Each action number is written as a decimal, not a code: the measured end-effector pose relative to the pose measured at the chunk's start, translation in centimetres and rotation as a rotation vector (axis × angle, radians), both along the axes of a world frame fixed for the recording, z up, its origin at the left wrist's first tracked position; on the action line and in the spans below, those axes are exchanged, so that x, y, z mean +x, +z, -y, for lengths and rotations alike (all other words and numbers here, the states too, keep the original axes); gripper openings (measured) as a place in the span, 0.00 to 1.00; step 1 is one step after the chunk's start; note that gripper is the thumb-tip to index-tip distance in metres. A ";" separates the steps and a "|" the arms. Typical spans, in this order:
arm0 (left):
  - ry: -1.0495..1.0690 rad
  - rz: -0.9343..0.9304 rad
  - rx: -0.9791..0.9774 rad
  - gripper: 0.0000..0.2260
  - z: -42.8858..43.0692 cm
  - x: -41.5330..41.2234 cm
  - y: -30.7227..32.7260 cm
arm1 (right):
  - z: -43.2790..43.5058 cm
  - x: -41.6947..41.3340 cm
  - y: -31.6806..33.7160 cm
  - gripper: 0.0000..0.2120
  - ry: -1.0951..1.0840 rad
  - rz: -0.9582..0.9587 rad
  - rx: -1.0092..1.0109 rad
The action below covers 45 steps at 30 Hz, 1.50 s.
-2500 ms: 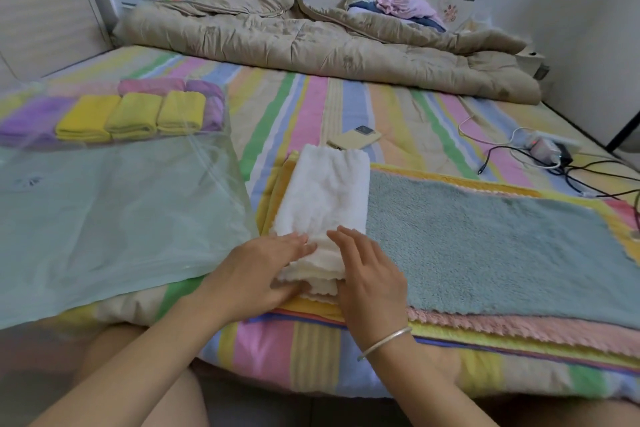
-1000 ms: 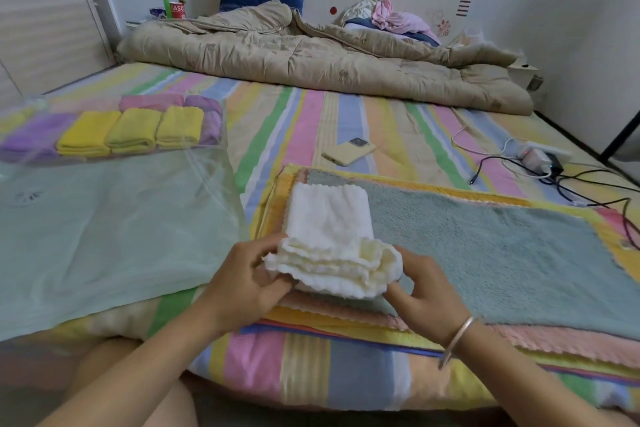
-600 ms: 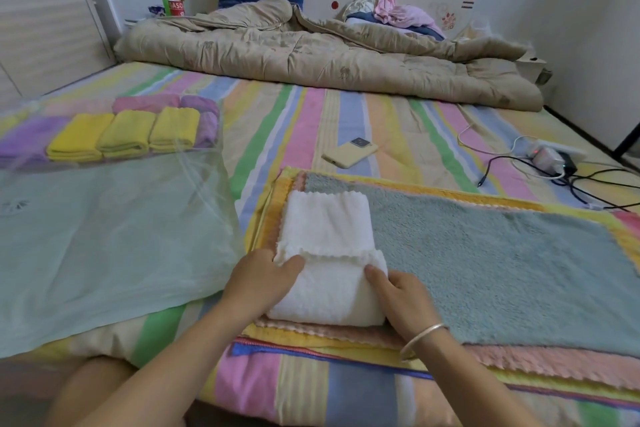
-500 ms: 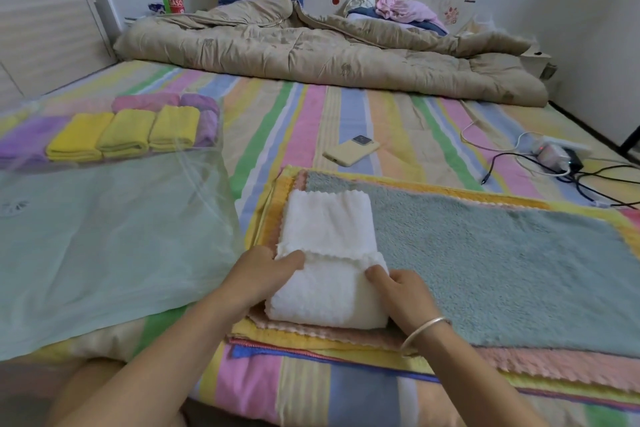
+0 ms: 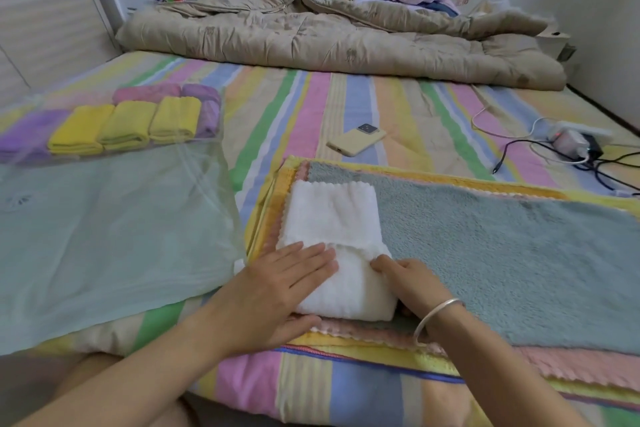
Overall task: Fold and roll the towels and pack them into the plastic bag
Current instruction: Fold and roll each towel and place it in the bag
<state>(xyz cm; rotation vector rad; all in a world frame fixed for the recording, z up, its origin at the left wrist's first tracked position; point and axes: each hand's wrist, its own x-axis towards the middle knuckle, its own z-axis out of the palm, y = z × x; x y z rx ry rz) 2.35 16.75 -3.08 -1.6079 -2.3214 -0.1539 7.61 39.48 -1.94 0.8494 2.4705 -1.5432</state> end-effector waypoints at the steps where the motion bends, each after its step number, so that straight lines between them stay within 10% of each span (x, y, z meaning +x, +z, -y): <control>1: 0.015 0.072 -0.020 0.26 0.1 -0.1 0.2 | -0.1 0.4 0.0 0.14 0.010 -0.056 -0.009; 6: 0.111 0.327 0.042 0.24 -0.8 -0.7 2.0 | -1.0 2.6 0.8 0.25 0.444 -0.809 0.661; 9: 0.206 0.552 0.068 0.23 -1.8 -2.3 3.5 | -2.0 1.3 0.6 0.33 0.832 -0.772 0.890; 14: 0.313 1.087 0.249 0.12 -3.0 -7.9 5.3 | -2.5 -2.1 1.3 0.25 0.451 -0.642 0.402; 18: 0.562 1.494 0.519 0.28 -3.5 -10.8 4.5 | -2.2 -6.9 1.5 0.18 0.156 -0.383 0.236; 23: 0.716 1.296 0.545 0.13 -5.2 -12.7 2.0 | -1.7 -10.1 0.2 0.16 0.017 -0.174 0.325; 30: 0.904 0.799 0.254 0.38 -5.5 -14.9 0.5 | -1.2 -11.2 0.9 0.30 -0.096 0.082 0.503; 34: 0.872 0.830 0.101 0.31 -5.3 -14.9 1.4 | -0.3 -10.8 1.9 0.40 -0.118 0.159 0.308; 40: 0.726 1.201 0.293 0.25 -3.3 -14.3 3.1 | 2.8 -7.7 3.5 0.28 -0.319 -0.096 -0.329; 45: 0.426 1.304 0.206 0.23 2.6 -13.9 6.3 | 6.9 -5.6 4.6 0.22 -0.225 -0.351 -0.392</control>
